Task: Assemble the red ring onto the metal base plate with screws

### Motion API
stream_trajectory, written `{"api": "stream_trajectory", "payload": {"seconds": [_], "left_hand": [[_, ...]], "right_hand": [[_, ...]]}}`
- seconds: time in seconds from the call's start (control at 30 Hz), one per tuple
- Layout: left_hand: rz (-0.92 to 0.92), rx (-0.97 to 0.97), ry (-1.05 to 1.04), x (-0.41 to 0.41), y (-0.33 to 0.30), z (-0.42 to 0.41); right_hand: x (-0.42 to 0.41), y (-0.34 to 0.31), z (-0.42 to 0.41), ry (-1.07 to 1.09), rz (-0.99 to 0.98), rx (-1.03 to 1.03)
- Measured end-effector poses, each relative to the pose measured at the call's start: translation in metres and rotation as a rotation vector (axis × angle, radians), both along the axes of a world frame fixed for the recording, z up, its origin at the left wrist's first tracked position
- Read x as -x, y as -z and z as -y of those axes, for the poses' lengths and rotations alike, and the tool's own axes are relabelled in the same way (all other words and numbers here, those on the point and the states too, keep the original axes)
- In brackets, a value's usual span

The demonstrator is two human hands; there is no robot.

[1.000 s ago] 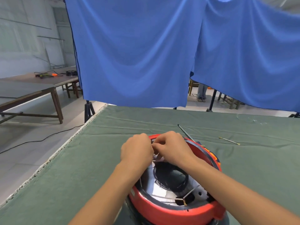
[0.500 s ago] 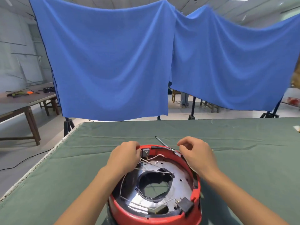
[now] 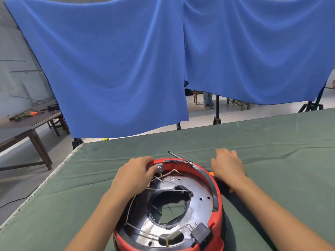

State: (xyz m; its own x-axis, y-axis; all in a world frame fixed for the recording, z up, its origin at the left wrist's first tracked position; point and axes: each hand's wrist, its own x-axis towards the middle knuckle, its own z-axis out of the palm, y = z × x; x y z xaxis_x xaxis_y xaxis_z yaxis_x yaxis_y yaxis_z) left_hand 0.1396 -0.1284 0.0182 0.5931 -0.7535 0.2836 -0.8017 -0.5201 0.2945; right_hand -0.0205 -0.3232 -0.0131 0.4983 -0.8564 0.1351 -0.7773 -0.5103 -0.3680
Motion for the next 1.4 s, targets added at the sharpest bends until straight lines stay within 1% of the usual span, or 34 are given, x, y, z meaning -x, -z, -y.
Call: {"api": "stream_trajectory", "payload": {"seconds": [0.13,0.33,0.47,0.63,0.77,0.9,1.03,1.2,1.33,1.4], "left_hand": [[-0.008,0.001,0.002,-0.001,0.001,-0.001],[-0.001,-0.016,0.002,0.000,0.001,-0.003],[0.013,-0.039,-0.002,0.001,0.002,-0.005],[0.028,-0.059,-0.004,0.006,0.001,-0.009],[0.031,-0.066,0.020,0.013,0.000,-0.015],[0.021,-0.071,0.021,0.016,-0.001,-0.018],[0.011,-0.084,0.014,0.018,-0.003,-0.018],[-0.023,-0.092,0.026,0.018,-0.005,-0.022],[-0.083,-0.084,0.046,0.020,-0.004,-0.032],[-0.095,-0.081,0.051,0.022,-0.004,-0.033]], "right_hand": [[0.005,-0.001,0.015,0.062,-0.058,-0.082],[0.011,0.002,0.023,0.121,0.001,-0.065],[0.012,0.001,0.017,0.061,-0.048,-0.039],[0.015,0.000,0.011,-0.016,-0.054,-0.098],[0.023,-0.002,0.014,-0.026,-0.064,-0.167],[0.022,-0.003,0.005,0.011,-0.048,-0.122],[0.019,-0.004,-0.002,0.029,0.116,-0.050],[0.016,-0.016,-0.016,-0.101,0.388,-0.165],[0.010,-0.034,-0.038,-0.212,0.480,-0.253],[0.006,-0.044,-0.051,-0.274,0.497,-0.242]]}}
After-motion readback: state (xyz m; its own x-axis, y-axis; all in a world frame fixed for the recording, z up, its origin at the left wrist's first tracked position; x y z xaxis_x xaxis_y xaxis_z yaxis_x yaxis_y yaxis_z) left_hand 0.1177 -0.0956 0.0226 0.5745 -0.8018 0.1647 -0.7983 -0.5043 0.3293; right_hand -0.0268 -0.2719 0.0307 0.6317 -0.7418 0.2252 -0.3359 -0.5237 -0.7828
